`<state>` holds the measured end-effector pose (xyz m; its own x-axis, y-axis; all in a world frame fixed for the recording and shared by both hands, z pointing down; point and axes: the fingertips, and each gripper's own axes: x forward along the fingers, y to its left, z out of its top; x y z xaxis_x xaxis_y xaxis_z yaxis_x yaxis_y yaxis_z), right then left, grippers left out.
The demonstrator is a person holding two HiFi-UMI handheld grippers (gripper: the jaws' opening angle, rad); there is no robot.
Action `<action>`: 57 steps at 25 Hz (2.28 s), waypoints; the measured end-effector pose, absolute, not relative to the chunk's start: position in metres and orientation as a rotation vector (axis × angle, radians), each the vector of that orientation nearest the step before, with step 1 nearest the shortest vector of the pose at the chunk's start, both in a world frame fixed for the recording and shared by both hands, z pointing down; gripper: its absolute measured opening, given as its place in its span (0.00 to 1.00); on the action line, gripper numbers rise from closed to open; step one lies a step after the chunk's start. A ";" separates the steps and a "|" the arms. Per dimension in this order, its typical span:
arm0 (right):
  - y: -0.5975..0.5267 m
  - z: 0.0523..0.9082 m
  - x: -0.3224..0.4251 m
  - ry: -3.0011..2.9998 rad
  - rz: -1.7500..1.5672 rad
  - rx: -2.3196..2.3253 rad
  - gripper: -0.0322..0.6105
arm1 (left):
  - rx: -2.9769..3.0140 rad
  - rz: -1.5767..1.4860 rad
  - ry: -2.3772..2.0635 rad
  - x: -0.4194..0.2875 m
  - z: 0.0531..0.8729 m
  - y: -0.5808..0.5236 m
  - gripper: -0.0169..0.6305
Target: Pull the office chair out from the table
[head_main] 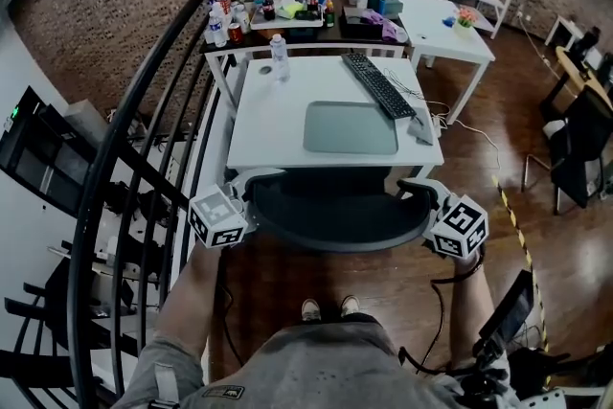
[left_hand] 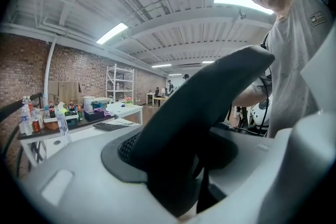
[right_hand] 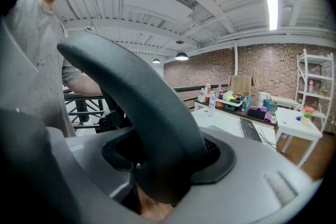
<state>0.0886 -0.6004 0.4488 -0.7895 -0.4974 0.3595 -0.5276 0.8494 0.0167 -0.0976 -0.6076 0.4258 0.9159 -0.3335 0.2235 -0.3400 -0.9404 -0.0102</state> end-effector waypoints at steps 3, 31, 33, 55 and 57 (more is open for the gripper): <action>-0.585 0.449 0.089 -2.675 0.118 0.764 0.44 | 3.045 0.344 -0.528 -0.097 0.425 -0.593 0.42; -0.434 0.451 0.111 -2.712 0.098 0.650 0.39 | 2.994 0.342 -0.650 -0.070 0.427 -0.443 0.47; -0.424 0.451 0.110 -2.710 0.102 0.647 0.39 | 2.996 0.341 -0.639 -0.071 0.426 -0.432 0.46; -0.314 0.455 0.104 -2.676 0.192 0.687 0.39 | 3.070 0.305 -0.479 -0.081 0.426 -0.316 0.37; -0.301 0.456 0.102 -2.673 0.201 0.692 0.39 | 3.071 0.300 -0.481 -0.083 0.426 -0.304 0.37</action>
<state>0.1021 -0.3006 0.4556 -0.8104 -0.4394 0.3875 -0.4925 0.8692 -0.0443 -0.0830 -0.3040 0.4265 0.9340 -0.3014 0.1917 -0.3049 -0.9523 -0.0116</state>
